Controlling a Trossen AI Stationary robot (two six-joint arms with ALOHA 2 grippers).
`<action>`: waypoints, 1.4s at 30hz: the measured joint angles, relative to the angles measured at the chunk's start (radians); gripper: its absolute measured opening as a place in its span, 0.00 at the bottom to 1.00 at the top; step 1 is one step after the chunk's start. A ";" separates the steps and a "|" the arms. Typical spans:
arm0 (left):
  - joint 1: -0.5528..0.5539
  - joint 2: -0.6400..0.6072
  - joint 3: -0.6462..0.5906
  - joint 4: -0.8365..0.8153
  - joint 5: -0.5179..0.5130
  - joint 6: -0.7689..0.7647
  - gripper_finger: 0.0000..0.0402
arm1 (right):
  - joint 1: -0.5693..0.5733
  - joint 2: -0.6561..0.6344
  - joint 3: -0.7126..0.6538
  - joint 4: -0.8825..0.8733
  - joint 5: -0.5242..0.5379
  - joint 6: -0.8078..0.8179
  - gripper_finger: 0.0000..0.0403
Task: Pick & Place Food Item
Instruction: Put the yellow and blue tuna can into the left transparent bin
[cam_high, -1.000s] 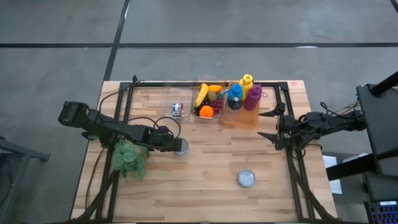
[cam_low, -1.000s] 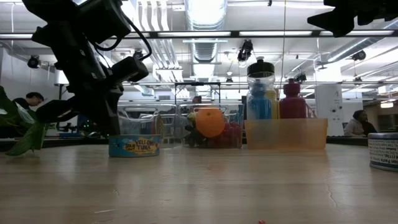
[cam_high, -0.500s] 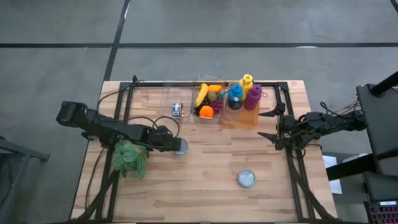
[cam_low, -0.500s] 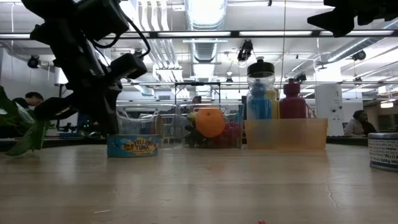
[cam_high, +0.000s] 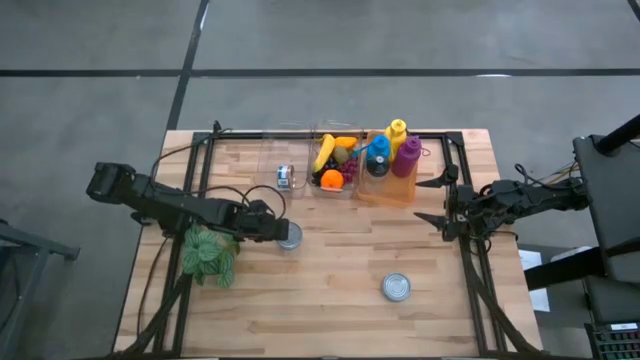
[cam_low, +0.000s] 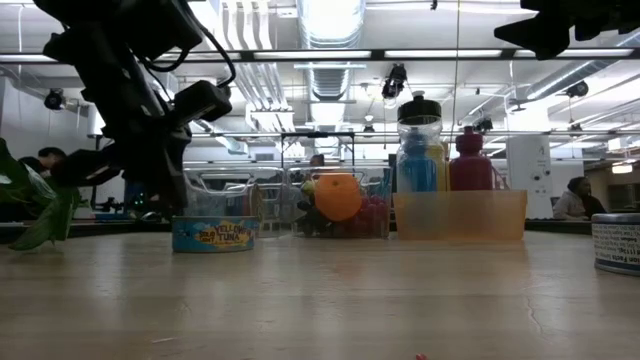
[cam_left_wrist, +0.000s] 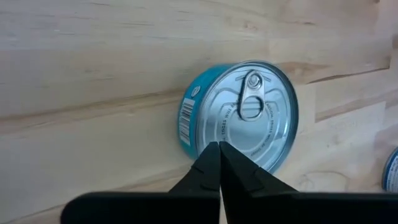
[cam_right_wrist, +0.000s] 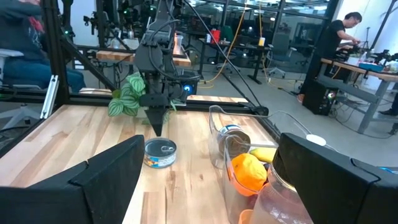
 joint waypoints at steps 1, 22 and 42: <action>0.000 0.000 -0.002 0.002 0.000 0.001 0.00 | 0.000 0.000 0.000 0.000 0.000 0.000 0.92; 0.000 0.000 -0.071 0.083 0.016 -0.020 0.00 | 0.000 0.000 0.000 0.000 0.000 0.002 0.92; 0.001 0.003 -0.075 0.019 0.053 -0.047 0.00 | 0.000 0.000 0.000 0.000 0.000 0.000 0.92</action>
